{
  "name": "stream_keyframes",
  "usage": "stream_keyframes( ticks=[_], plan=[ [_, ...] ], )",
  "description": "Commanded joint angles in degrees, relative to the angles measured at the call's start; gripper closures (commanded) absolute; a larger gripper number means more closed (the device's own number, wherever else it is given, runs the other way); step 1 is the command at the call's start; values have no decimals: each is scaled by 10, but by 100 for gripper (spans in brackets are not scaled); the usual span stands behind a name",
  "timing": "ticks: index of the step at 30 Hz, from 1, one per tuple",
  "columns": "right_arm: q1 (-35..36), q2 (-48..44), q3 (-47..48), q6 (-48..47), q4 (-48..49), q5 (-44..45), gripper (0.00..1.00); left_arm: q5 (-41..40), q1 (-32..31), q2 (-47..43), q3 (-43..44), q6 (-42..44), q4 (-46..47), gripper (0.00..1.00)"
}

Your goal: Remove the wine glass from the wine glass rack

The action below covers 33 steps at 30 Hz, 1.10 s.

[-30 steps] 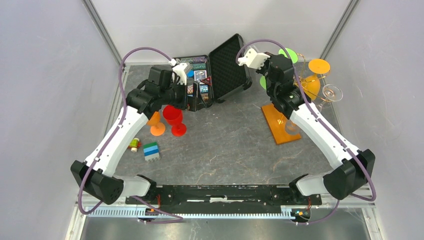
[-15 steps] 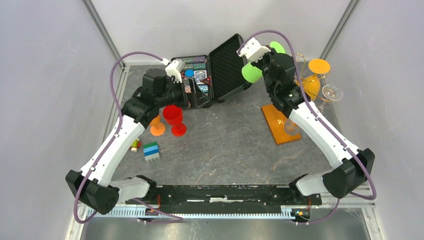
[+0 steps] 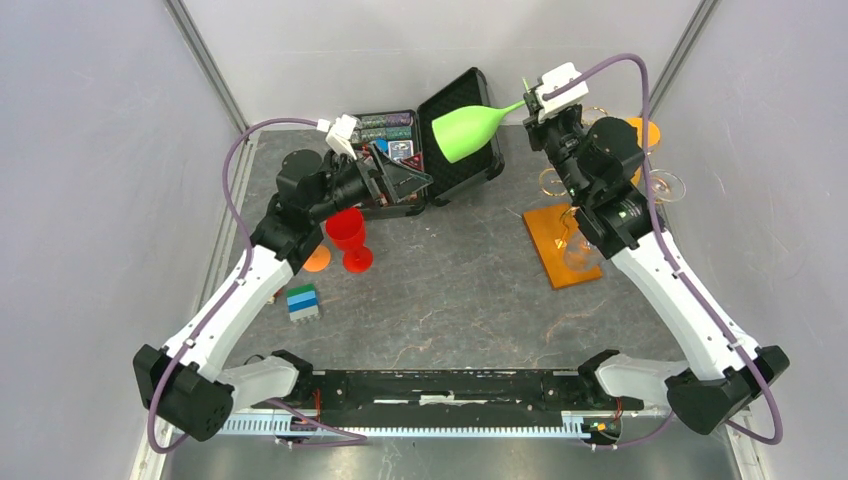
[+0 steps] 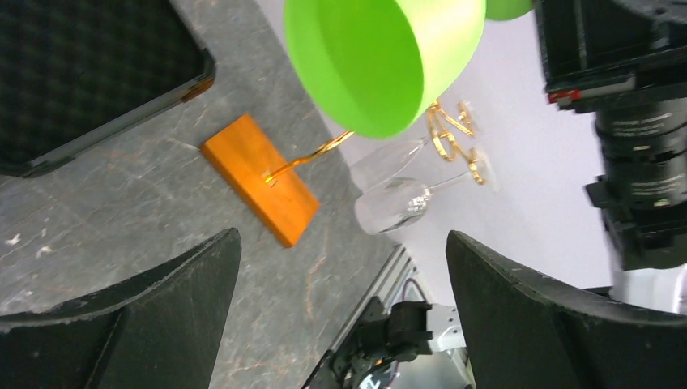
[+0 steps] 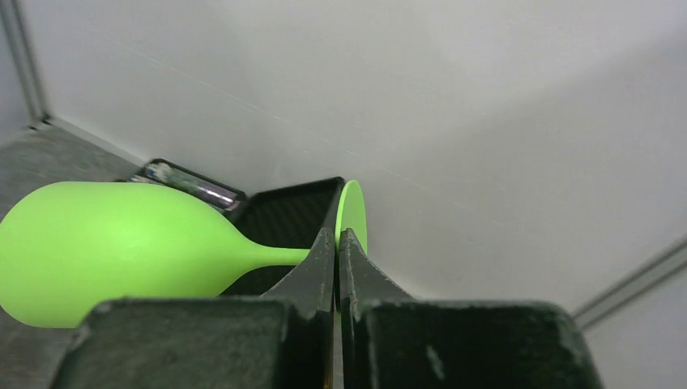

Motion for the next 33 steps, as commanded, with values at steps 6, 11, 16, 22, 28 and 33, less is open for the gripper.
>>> stream_keyframes(
  ticks=[6,11,16,22,28,33],
  plan=[
    [2,-24,-13,178,18,-121,100,-29,0,-80,-29,-77,114,0],
    [2,-25,-33,195,30,-145,100,-59,-1,-128,-54,-88,110,0],
    [2,-16,-55,236,57,-174,100,-60,0,-135,-64,-129,107,0],
    [2,-8,-82,266,94,-173,100,-77,0,-134,-68,-158,90,15],
    [3,-1,-107,303,125,-178,100,-65,-1,-108,-66,-180,116,33],
    [9,6,-124,310,137,-178,100,-46,0,-85,-59,-184,125,43]
  ],
)
